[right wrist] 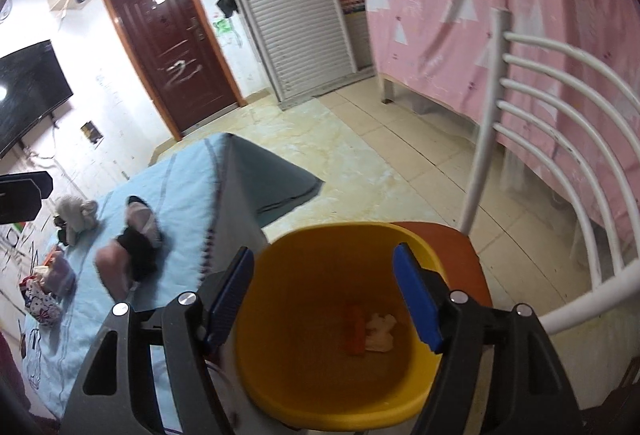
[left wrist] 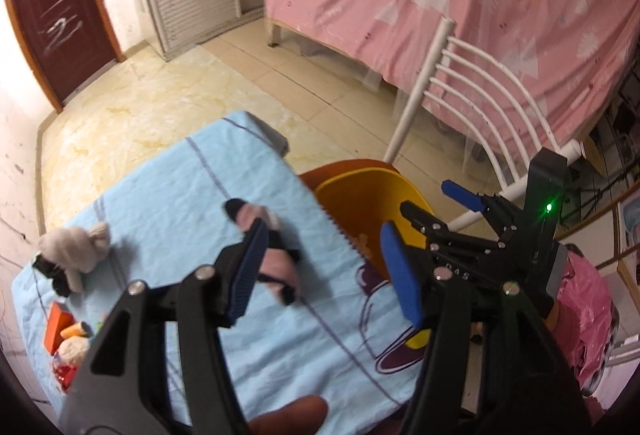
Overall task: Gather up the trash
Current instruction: 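Move the right tool to the pink-black sock while the left tool reaches the red plastic bag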
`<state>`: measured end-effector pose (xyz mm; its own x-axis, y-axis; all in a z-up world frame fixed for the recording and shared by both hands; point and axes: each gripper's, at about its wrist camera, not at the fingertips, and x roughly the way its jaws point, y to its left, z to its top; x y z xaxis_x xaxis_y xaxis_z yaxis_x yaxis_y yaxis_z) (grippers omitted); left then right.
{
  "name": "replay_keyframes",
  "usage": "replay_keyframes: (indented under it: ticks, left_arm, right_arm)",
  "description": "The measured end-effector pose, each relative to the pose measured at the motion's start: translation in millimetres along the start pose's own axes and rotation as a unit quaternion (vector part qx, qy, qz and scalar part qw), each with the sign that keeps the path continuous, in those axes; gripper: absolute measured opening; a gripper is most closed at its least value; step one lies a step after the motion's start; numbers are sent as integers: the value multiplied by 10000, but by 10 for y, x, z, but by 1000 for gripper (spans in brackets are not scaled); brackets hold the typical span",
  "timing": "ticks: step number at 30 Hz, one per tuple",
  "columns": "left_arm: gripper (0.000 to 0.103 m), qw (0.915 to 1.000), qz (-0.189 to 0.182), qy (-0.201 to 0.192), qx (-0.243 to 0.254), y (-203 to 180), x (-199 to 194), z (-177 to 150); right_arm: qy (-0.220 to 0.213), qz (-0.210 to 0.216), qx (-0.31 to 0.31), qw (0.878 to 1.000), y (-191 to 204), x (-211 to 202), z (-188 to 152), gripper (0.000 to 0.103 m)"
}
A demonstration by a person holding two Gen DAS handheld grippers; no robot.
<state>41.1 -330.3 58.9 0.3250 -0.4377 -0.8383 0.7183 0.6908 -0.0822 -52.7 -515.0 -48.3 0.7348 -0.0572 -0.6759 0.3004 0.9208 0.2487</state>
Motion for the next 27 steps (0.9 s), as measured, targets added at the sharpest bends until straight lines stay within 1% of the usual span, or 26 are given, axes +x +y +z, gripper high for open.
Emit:
replay_keyframes:
  ticks: [7,8,9,11,16,19,27]
  left_arm:
    - [56,9992,157,-192,-314,362,-247,-148]
    - [58,9990,182,-212,-359,411,-273,-168]
    - [64,9986,217,-240,-424,476,-307,-198]
    - [68,9979,243,-301,-516,570,-361,-246]
    - [68,9957,325,-427,-755,854,-521,-394]
    - [72,9936,464,-459,-922,1070,-601,-481]
    - [73,9864,778,-501,-1356,1609,-811,-781]
  right_arm:
    - [34,151,-355,9992,454,34,82,70]
    - [40,172,-410,9990,524,45,89,70]
    - [48,182,-444,9988,572,55,91,70]
    - [62,208,-516,9984,681,67,100,71]
    - [67,335,-755,9966,1032,103,117,73]
    - [83,387,-887,9953,1219,133,126,75]
    - [203,454,-1112,9926,1626,287,101,78]
